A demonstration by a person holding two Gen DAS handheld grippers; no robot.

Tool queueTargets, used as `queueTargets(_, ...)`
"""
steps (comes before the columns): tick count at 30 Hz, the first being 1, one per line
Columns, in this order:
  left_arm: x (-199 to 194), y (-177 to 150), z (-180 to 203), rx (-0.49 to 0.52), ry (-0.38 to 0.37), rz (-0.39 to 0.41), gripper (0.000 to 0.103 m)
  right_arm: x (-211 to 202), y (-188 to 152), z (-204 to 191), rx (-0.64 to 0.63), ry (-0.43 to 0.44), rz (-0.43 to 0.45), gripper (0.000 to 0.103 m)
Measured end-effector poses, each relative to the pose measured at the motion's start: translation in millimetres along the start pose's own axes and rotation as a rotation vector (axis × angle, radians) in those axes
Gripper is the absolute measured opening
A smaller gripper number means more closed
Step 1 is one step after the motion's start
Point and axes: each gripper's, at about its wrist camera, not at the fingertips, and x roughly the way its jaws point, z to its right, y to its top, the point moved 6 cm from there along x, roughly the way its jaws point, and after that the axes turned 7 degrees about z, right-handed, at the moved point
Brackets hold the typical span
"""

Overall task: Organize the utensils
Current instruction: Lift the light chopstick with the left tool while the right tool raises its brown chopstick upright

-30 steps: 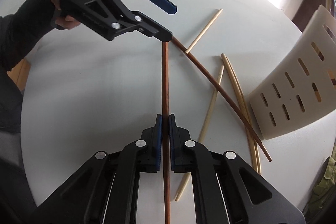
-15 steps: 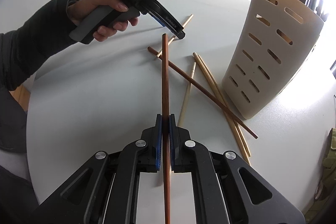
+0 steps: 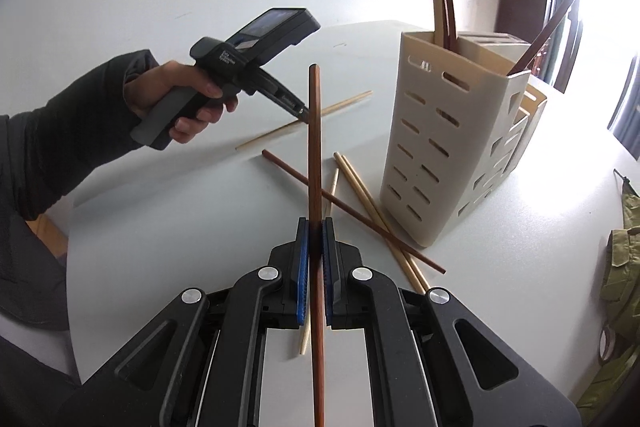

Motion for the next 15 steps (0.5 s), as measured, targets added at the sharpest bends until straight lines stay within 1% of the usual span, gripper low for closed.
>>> queueTargets(6, -39.6, -1.4, 6.4, -0.029, -0.075, 0.077, 0.006, -22.0, 32.3, 6.2, 0.053, -0.01, 0.144, 0.007)
queueTargets(10, -94.1, -0.8, 2.8, -0.036, -0.113, 0.185, 0.006, -38.5, 64.7, 9.7, 0.087, -0.011, 0.263, 0.007)
queueTargets(15, -163.8, 8.9, 20.0, -0.01, -0.169, 0.333, 0.006, -45.1, 106.2, 26.0, 0.118, -0.064, 0.396, 0.007)
